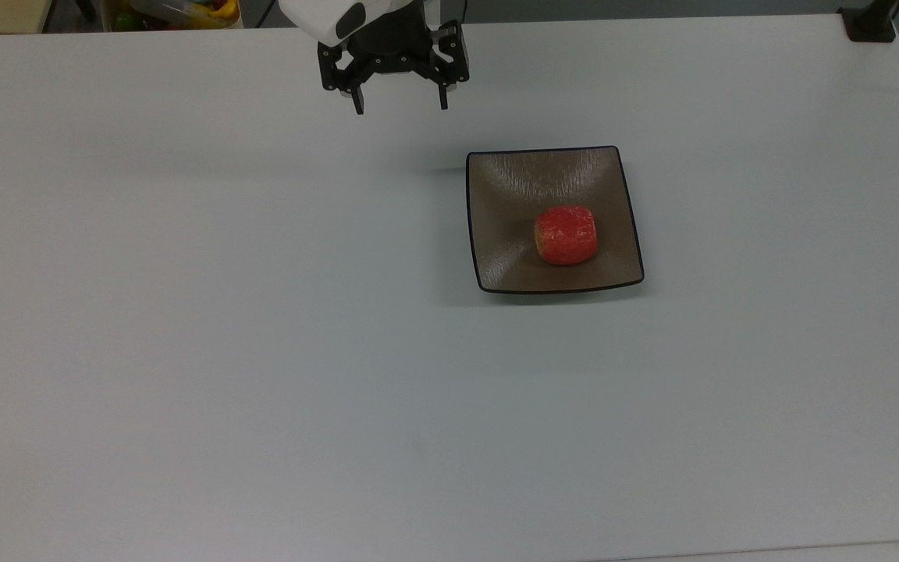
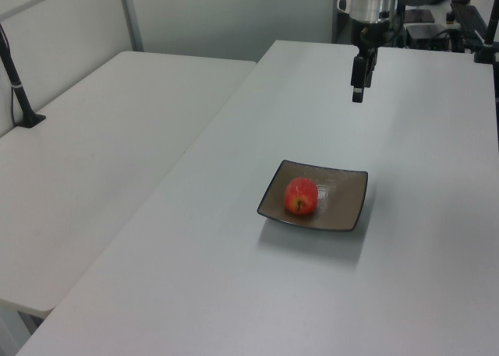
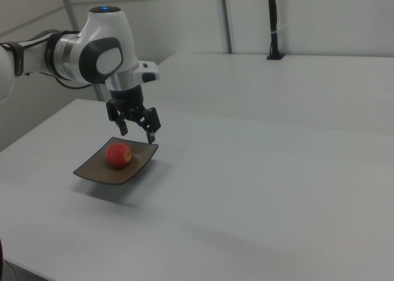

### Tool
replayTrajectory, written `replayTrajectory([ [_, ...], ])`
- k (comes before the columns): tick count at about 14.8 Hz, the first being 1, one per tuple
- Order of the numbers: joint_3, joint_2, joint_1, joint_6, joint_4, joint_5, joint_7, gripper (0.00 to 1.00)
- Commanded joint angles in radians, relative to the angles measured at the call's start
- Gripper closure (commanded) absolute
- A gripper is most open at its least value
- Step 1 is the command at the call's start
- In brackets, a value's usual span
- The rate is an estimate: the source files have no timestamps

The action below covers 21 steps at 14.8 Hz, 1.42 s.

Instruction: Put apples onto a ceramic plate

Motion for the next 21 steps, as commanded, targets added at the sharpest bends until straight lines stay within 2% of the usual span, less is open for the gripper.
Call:
replayTrajectory([
  [1,0.093,-0.016,-0.072,-0.026,-0.014,-0.039,-0.014,0.00],
  [16,0.090,-0.003,-0.069,-0.106,0.017,-0.048,-0.027,0.00],
  [19,0.093,-0.002,-0.066,-0.076,0.014,-0.108,-0.016,0.00],
  [21,0.093,0.000,-0.064,-0.075,0.014,-0.115,-0.014,0.00],
])
